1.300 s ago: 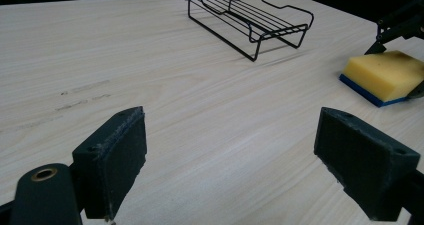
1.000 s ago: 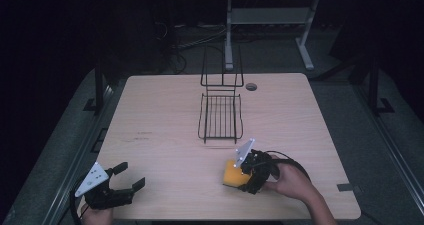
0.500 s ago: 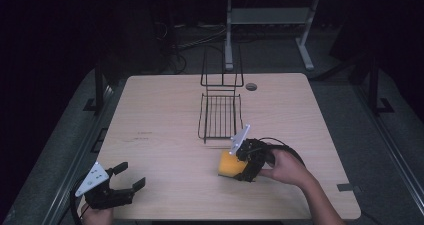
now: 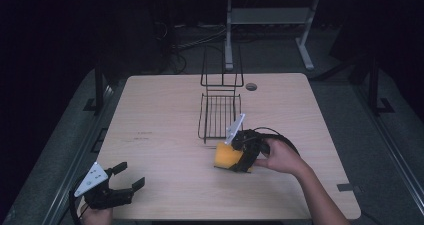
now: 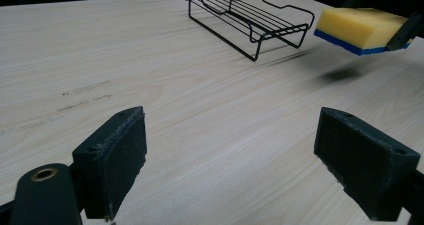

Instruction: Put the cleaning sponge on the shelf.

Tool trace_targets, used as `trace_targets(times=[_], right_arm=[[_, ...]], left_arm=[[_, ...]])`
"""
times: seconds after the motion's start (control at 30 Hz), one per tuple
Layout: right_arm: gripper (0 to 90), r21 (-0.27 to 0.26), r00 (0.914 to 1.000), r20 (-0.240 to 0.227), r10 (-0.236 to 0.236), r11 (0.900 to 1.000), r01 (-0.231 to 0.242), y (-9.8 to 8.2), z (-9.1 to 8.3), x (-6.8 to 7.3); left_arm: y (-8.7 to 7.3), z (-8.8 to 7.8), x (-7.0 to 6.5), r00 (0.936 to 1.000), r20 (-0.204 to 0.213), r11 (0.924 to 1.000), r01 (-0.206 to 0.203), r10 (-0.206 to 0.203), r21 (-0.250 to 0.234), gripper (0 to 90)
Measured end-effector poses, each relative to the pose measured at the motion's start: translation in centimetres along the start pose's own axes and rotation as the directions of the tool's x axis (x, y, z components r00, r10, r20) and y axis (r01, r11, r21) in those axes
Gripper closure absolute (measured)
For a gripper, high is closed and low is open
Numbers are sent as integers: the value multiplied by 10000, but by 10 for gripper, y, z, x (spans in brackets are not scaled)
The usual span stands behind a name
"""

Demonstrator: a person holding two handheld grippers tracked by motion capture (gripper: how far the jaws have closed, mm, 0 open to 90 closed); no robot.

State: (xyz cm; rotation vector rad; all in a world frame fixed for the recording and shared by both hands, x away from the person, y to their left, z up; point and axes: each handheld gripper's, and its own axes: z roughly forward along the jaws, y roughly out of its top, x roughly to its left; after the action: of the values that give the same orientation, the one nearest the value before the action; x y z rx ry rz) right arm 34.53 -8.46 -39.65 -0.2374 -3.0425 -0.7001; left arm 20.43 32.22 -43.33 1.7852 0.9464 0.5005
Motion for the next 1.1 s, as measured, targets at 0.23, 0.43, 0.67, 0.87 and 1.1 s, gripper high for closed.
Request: trace_targets(times=[0.23,0.43,0.67,0.87,1.1], right_arm=[[215,-51,10000,-84,-28,10000,28,6,-1,-7],[214,-94,9999,-120,12,10000,-13,11,-3,-14],[214,101,10000,-34,82,9999,-82,16,-2,-23],[215,89,10000,27,-78,9999,78,22,0,-30],[215,248,10000,-4,-21,9997,21,28,4,-41]], left_arm=[[0,0,1,10000,-13,10000,23,-23,-33,128],[0,-1,1,10000,-35,10000,18,-19,-26,128],[0,-1,1,10000,-29,10000,-3,3,-26,128],[0,-1,1,10000,-33,10000,31,-31,-34,128],[0,-1,1,10000,-7,10000,32,-32,-47,128]])
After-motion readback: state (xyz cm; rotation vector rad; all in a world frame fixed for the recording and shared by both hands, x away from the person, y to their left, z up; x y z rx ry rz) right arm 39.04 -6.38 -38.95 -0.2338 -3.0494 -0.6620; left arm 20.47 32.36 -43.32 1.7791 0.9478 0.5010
